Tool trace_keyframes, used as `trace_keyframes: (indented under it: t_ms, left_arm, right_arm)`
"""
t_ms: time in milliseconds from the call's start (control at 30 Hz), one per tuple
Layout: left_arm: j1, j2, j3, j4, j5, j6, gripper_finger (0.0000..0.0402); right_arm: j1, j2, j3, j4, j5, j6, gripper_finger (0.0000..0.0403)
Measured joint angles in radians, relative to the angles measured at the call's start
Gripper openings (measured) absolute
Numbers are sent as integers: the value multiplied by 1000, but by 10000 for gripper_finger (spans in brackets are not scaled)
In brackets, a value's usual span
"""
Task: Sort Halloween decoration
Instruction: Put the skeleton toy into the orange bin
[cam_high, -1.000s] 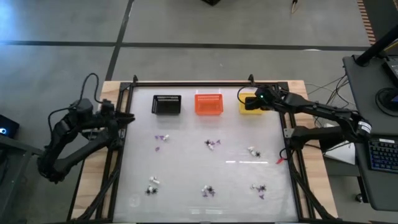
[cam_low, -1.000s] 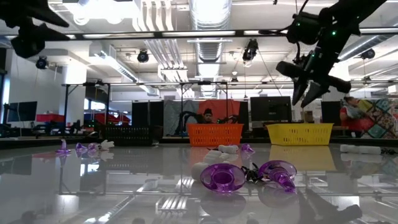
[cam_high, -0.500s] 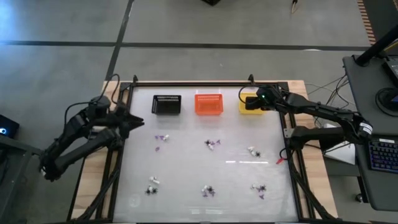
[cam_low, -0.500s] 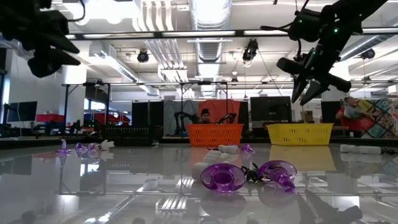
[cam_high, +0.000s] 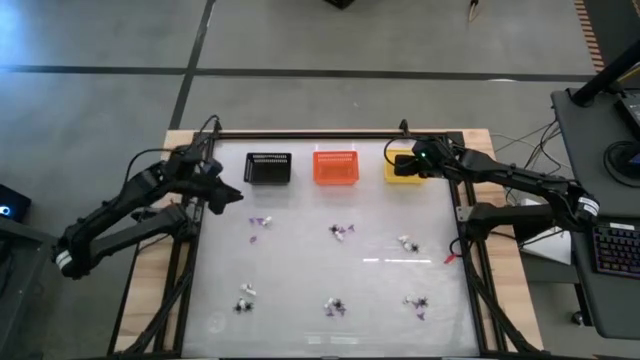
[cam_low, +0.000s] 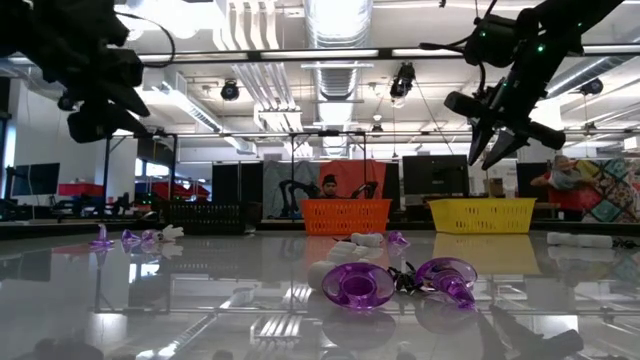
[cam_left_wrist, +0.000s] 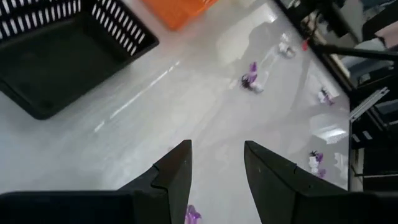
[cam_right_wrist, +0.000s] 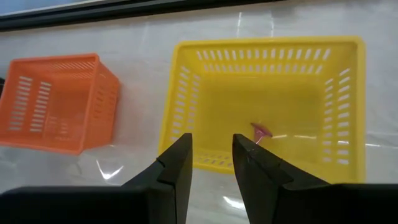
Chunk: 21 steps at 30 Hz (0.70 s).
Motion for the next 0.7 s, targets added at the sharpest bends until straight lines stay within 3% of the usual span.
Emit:
trace_keyframes:
  t_ms: [300, 533, 700]
  left_arm:
    - [-114, 159, 0, 71, -117, -26, 130]
    - [-267, 286, 0, 159, -298, -56, 130]
    - [-330, 381, 0, 184, -311, -57, 130]
  right_arm:
    - [0, 0, 0, 0, 0, -27, 109]
    - [0, 0, 0, -1, 1, -62, 105]
    - [0, 0, 0, -1, 1, -67, 107]
